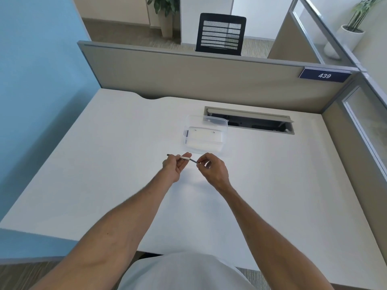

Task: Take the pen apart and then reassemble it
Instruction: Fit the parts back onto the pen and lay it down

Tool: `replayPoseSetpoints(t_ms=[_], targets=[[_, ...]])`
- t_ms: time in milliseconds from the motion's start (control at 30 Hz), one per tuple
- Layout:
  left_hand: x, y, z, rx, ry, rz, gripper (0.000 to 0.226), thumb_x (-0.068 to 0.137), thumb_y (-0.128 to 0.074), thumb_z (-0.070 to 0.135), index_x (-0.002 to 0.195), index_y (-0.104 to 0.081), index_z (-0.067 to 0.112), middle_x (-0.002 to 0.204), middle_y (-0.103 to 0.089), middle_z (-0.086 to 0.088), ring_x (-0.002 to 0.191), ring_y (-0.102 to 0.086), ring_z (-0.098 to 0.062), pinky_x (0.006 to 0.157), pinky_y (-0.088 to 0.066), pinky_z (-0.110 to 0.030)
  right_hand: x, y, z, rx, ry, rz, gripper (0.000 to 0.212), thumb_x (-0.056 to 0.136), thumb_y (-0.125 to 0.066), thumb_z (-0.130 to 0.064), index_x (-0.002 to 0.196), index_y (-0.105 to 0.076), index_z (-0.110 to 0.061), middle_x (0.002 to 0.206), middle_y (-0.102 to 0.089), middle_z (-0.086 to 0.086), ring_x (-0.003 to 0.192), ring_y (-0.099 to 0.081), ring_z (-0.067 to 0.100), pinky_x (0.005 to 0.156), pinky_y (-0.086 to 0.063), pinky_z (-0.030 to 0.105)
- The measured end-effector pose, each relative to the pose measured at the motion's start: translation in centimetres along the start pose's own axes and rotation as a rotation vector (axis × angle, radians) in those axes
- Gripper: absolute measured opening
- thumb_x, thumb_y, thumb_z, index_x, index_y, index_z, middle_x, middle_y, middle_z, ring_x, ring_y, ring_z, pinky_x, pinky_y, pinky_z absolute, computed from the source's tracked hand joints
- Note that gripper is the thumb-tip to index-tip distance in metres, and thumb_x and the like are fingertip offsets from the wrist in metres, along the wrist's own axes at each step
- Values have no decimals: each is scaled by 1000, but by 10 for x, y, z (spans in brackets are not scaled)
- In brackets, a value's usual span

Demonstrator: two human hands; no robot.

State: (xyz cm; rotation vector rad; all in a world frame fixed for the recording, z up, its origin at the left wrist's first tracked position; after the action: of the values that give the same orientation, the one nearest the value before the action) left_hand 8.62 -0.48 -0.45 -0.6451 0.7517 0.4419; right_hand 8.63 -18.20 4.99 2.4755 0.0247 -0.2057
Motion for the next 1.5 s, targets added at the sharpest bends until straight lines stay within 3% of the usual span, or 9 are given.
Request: replayPoseSetpoints(t_ms=[267,433,600,833,967,1167,1233,1367,1500], targets=[[2,1,-3,20,-4,-14,15,114,-38,-2,126,-45,2,147,-66,-32,92,-73,-33,120,-54,-44,3,0,-10,-131,112,23,5,98,-73,-25,102,-75,-27,101,-73,-9,88,-63,7,80,-60,41],[0,0,-2,3,9,-11,14,114,-39,-2,126,-45,2,147,-67,-31,127,-72,-39,112,-57,-39,4,1,-20,-128,162,50,5,99,-75,-26,104,-75,-26,104,-72,-9,91,-69,12,77,-62,43],[4,-1,-1,-14,9,-21,15,113,-39,-3,126,-45,2,147,-66,-32,89,-74,-28,108,-57,-37,4,-1,-28,-55,201,58,7,99,-77,-22,105,-76,-23,105,-73,-9,90,-71,19,79,-63,47],[0,-1,-2,-31,31,-30,16,113,-44,-2,127,-50,2,147,-68,-28,91,-75,-28,103,-61,-36,4,-4,-31,-19,218,41,25,97,-74,-7,115,-80,-23,108,-77,-10,90,-73,19,82,-63,46],[-5,0,0,-58,56,-45,16,112,-45,-1,127,-49,3,147,-69,-27,135,-71,-35,106,-58,-34,4,-1,-18,-74,149,54,33,97,-66,-1,115,-78,-26,110,-77,-13,91,-73,16,79,-64,45],[0,2,2,-66,45,-48,16,113,-46,-1,127,-49,5,147,-69,-27,91,-75,-25,97,-64,-37,3,13,21,-81,-29,91,37,97,-60,1,116,-78,-25,114,-79,-12,96,-73,18,83,-62,43],[-1,2,1,-53,50,-54,16,113,-46,-1,127,-49,4,147,-69,-27,98,-77,-26,99,-64,-36,1,21,39,-82,-114,122,41,95,-56,2,118,-78,-25,116,-79,-10,102,-74,19,86,-62,43],[-3,0,-1,-39,71,-67,16,113,-44,-2,128,-49,4,150,-66,-28,141,-67,-37,110,-57,-41,-2,38,74,-84,-260,175,41,96,-55,2,123,-76,-22,123,-79,-6,116,-73,24,97,-60,41],[-3,-1,-3,-18,81,-59,11,113,-43,-1,119,-51,4,150,-66,-27,143,-66,-41,111,-57,-45,-6,44,99,-107,-354,169,46,94,-54,4,129,-73,-19,127,-77,-2,120,-71,25,96,-55,36]])
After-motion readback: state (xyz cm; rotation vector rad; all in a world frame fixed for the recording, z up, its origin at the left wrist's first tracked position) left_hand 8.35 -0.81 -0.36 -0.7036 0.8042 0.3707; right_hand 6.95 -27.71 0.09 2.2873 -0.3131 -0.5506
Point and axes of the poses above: each hand's wrist, its own x-axis towards the middle knuckle, its own y-axis out of the back of the hand, z = x × y, the point moved 10 cm from there along x, towards the middle knuckle
